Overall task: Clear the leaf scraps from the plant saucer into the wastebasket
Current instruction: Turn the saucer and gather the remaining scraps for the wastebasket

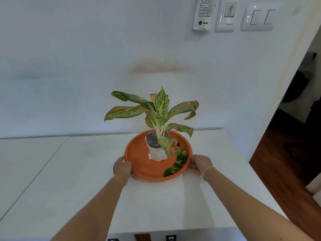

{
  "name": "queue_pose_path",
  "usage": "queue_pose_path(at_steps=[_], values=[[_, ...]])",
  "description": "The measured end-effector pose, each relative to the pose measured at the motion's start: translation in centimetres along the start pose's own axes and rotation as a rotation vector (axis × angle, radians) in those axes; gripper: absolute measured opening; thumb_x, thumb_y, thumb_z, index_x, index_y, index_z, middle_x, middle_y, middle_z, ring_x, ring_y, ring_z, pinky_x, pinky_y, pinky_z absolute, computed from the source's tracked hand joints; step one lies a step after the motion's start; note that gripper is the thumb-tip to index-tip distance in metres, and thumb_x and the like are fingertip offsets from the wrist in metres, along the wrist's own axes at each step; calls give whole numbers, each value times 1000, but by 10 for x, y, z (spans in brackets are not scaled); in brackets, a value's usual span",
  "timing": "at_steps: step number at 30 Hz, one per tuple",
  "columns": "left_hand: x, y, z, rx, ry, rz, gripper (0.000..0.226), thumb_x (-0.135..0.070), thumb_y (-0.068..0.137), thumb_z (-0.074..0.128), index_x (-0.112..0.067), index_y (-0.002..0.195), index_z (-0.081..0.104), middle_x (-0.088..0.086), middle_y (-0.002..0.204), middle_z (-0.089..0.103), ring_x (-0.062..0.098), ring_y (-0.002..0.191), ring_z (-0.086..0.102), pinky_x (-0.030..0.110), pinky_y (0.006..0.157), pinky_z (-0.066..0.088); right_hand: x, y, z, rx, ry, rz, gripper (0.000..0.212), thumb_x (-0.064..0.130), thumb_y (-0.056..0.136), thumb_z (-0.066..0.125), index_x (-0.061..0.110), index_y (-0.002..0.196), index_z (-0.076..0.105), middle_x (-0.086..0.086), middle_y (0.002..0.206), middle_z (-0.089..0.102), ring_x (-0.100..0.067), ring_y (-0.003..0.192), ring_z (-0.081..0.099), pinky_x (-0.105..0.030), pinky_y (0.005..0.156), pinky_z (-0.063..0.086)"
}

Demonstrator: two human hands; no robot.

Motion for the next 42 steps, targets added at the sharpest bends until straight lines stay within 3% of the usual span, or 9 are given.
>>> queue_pose_path(at_steps=[3, 8, 13, 18, 24, 28, 35, 39, 42], values=[[1, 2, -1, 76, -28, 11, 57, 2, 89, 36, -13, 144, 36, 14, 138, 51, 38, 108, 57, 44, 85, 52, -1, 0, 1, 19, -16, 19, 12, 3, 87, 55, 1, 77, 61, -15, 68, 64, -25, 55, 64, -27, 36, 51], [9, -7, -1, 47, -91, -4, 56, -6, 92, 42, -16, 146, 31, 12, 145, 43, 35, 124, 49, 47, 102, 47, -2, 1, 3, -16, -5, 21, 8, 1, 88, 56, -4, 82, 58, -17, 71, 62, -28, 60, 62, -43, 56, 58], [14, -18, 7, 59, -193, -39, 56, -6, 89, 46, -16, 143, 33, 15, 136, 50, 34, 113, 57, 46, 97, 51, -10, -2, 12, -80, 47, 52, 18, 1, 87, 55, 1, 70, 55, -15, 67, 60, -26, 56, 60, -32, 37, 54], [14, -30, 23, 110, -329, -85, 64, 0, 87, 50, -18, 144, 27, 18, 124, 55, 29, 91, 63, 38, 79, 55, -23, -8, 29, -105, 94, 82, 12, 1, 82, 54, 0, 70, 57, -14, 64, 60, -25, 56, 59, -39, 64, 57], [13, -28, 17, 75, -314, -111, 55, 6, 88, 49, -12, 138, 34, 21, 112, 57, 29, 79, 63, 37, 68, 57, -22, -15, 27, -2, 102, 78, 6, 6, 82, 57, 2, 77, 59, -18, 71, 64, -28, 58, 64, -34, 44, 58], [9, -16, 5, 67, -258, -78, 56, 8, 89, 41, -9, 142, 36, 18, 104, 59, 25, 66, 58, 36, 64, 53, -15, -11, 16, 6, 59, 55, 9, 5, 83, 56, 3, 74, 59, -18, 72, 64, -30, 60, 64, -41, 57, 58], [6, -9, -1, 119, -192, -40, 57, 6, 90, 34, -11, 144, 37, 11, 92, 62, 23, 67, 52, 37, 61, 47, -4, -5, 2, -29, 5, 33, 13, 2, 86, 57, 2, 73, 58, -16, 68, 63, -26, 59, 63, -34, 40, 56], [9, -14, 3, 121, -256, -39, 58, 1, 91, 39, -11, 147, 30, 10, 102, 62, 29, 91, 57, 48, 95, 49, -7, -5, 4, -50, 6, 35, 11, 1, 85, 57, 1, 73, 59, -17, 70, 64, -30, 63, 65, -46, 64, 57], [9, -21, 11, 160, -313, -40, 55, 3, 89, 44, -9, 142, 38, 14, 105, 65, 28, 91, 60, 46, 90, 52, -11, -8, 12, -71, 35, 44, 12, 0, 83, 55, 1, 72, 58, -17, 70, 63, -33, 69, 64, -51, 81, 56]])
Point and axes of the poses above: each hand's wrist, its own y-axis towards the middle knuckle, its own z-axis out of the palm, x = y × z, the point moved 4 cm from there along y, towards the middle knuckle
